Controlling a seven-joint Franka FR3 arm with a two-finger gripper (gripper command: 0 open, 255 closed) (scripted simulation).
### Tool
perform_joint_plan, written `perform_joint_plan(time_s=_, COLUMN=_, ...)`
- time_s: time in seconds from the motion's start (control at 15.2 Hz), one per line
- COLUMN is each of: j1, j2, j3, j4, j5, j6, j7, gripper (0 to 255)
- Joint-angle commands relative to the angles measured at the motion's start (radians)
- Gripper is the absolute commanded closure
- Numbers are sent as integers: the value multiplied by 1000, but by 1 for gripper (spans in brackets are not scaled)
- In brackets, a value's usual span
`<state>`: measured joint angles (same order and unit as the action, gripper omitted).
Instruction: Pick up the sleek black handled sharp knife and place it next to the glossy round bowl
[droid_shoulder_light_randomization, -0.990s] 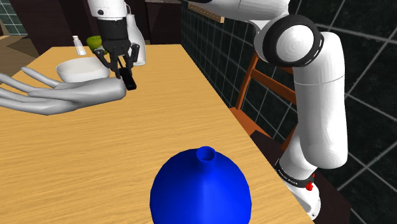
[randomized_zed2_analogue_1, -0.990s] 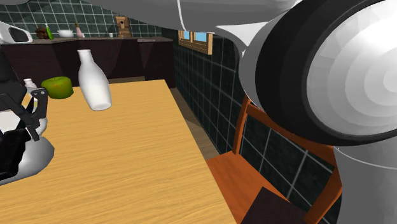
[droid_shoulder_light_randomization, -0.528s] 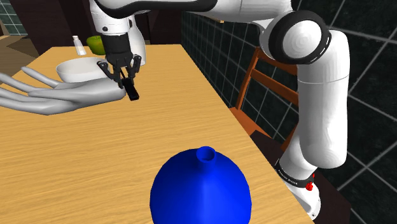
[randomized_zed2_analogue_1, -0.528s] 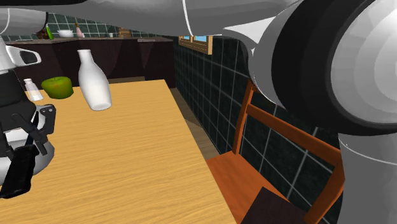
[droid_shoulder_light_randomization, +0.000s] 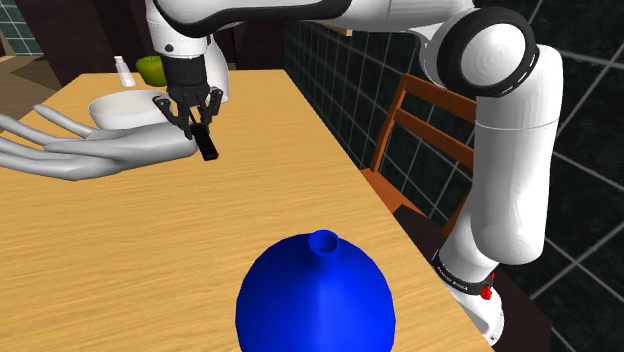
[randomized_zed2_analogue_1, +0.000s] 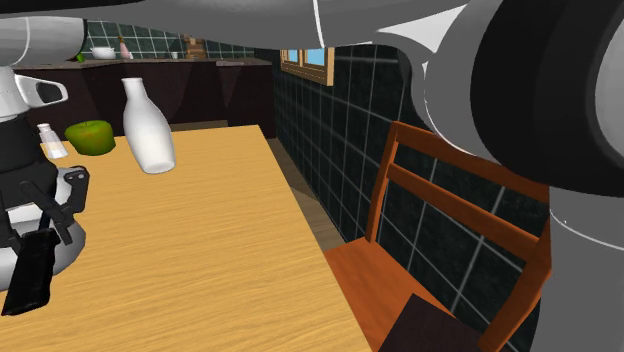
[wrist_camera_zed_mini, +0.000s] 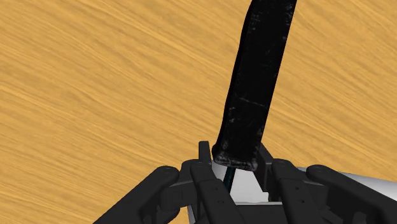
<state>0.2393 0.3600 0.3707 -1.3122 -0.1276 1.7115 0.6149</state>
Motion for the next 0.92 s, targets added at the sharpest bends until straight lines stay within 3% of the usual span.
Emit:
perform_joint_plan(time_s=0.0, j1=-3, j2=40, j3=-5, j4=-60, j5=2, j6=36, j7=3, gripper=255)
perform_joint_plan(time_s=0.26, j1=-1, j2=39, j3=-13, j4=-114, j5=4, j6=90, j7=3, gripper=255)
perform_joint_plan(time_s=0.79, j1=9, j2=38, j3=-26, j4=-117, j5=9, j6=93, j7=0, gripper=255)
perform_joint_plan(time_s=0.86, j1=-14, j2=3, j3=-31, j4=-212, j5=24, j6=153, j7=-19, gripper=0)
